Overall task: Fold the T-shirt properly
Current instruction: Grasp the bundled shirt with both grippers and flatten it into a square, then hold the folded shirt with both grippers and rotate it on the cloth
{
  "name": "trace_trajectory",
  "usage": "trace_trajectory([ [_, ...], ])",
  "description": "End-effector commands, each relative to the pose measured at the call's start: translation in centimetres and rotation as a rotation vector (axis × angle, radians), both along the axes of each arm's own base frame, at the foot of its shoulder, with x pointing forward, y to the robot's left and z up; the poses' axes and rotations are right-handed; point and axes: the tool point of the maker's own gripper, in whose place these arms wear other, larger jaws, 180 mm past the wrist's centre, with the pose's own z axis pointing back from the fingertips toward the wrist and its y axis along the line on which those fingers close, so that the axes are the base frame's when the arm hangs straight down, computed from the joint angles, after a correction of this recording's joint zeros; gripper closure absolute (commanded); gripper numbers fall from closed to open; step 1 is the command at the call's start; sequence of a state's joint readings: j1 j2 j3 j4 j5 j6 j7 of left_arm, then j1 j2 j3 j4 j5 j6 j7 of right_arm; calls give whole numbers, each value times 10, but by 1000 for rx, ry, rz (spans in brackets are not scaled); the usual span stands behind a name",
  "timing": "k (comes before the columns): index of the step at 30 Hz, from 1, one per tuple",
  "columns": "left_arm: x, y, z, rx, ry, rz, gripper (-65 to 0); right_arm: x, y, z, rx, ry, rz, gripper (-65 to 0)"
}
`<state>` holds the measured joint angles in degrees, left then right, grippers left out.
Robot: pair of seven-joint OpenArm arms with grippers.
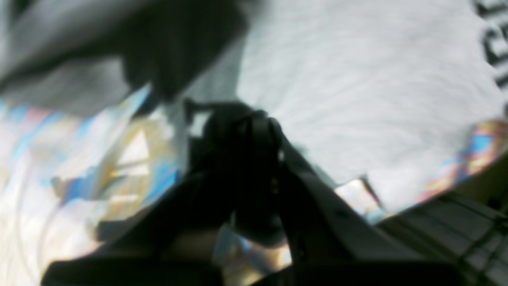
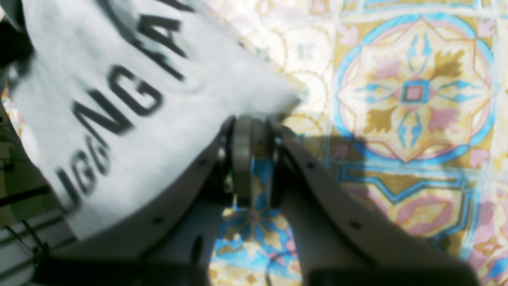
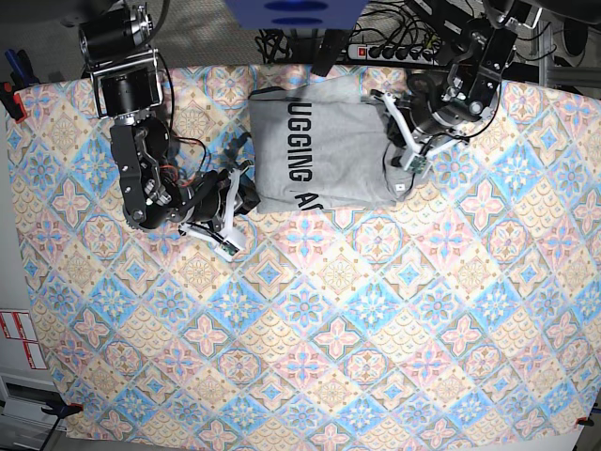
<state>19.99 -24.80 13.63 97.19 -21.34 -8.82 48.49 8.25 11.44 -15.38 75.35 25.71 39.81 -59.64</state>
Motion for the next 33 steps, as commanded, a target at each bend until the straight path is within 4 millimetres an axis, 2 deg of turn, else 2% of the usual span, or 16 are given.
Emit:
trace_trajectory([
  [1, 8, 12, 10, 25, -35, 20, 0, 14, 5, 15, 32, -50, -1, -52],
  [4, 12, 15, 37, 10, -107, 40, 0, 14, 5, 16, 31, -52, 0, -52],
  [6, 11, 13, 58, -1, -155, 42, 0, 17, 8, 24, 39, -80, 7, -52],
  [9, 5, 12, 70, -9, -175, 45, 0, 20, 14, 38, 50, -132, 23, -52],
  [13, -4, -6, 65, -60, -150, 68, 0, 20, 26, 56, 62, -192, 60, -52],
  [17, -17, -38, 60, -119, -116, 20, 0, -4, 61, 47, 58, -165, 203, -52],
  [19, -23, -55, 58, -142, -102, -25, 0, -6, 75, 49, 51, -175, 266, -52],
  [22, -25, -75, 53, -171, -84, -73, 0, -9, 80, 36, 23, -134, 311, -52],
  [25, -32, -79, 38, -167, -40, -88, 0, -10, 95, 25, 58, -94, 306, -52],
  [27, -34, -79, 34, -166, -29, -84, 0, -10, 93, 21, 56, -79, 296, -52],
  [29, -33, -82, 33, -173, -27, -74, 0, 0, 92, 24, 42, -98, 296, -52],
  [32, -30, -81, 28, -166, -19, -71, 0, 1, 77, 3, -68, -80, 304, -52],
  [33, -31, -80, 25, -160, -11, -68, 0, -1, 82, -3, -90, -75, 314, -52],
])
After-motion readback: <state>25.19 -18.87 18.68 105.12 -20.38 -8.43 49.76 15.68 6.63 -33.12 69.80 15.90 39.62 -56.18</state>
